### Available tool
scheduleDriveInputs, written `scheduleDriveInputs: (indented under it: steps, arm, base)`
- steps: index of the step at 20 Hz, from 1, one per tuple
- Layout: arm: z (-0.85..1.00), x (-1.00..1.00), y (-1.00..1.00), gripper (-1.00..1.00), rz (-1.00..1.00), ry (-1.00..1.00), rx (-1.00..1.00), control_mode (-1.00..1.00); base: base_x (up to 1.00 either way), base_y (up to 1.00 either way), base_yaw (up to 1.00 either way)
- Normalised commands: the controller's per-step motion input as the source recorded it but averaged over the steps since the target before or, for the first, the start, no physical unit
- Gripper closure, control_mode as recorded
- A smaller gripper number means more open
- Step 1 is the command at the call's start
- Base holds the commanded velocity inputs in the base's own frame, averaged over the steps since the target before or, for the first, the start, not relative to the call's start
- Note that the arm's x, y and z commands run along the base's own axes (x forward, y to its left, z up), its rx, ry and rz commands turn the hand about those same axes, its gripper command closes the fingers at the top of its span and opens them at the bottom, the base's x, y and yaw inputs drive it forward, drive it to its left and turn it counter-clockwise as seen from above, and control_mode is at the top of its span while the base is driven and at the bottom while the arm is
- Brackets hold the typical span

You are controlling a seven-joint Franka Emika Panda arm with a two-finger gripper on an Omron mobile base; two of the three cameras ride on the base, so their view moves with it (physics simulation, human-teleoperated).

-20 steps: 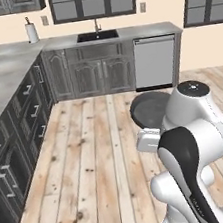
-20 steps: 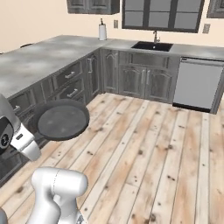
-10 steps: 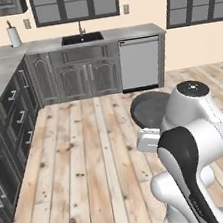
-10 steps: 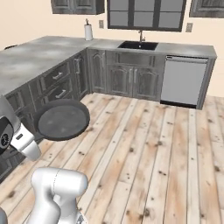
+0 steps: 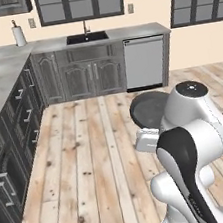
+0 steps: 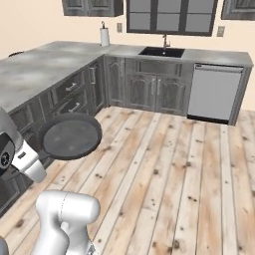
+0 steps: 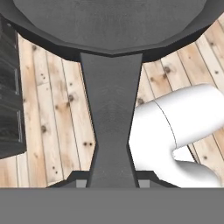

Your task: Move the pot and pan from the stove into the sink.

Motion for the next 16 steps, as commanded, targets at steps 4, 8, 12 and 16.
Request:
scheduleDriveInputs:
  steps: [4,8,12,16]
  arm:
    - [0.00,0.00,0.00,1.00,0.00,0.00,0.00,1.00]
    - [0.00,0.00,0.00,1.00,0.00,0.00,0.00,1.00]
    - [0.00,0.00,0.00,1.00,0.00,0.00,0.00,1.00]
    - [0.00,0.00,0.00,1.00,0.00,0.00,0.00,1.00]
  base:
    - [0.08,0.00,-0.01]
    - [0.59,0.06,-0.06]
    - [0.73,0.05,-0.08]
    - [0.67,0.11,-0.07]
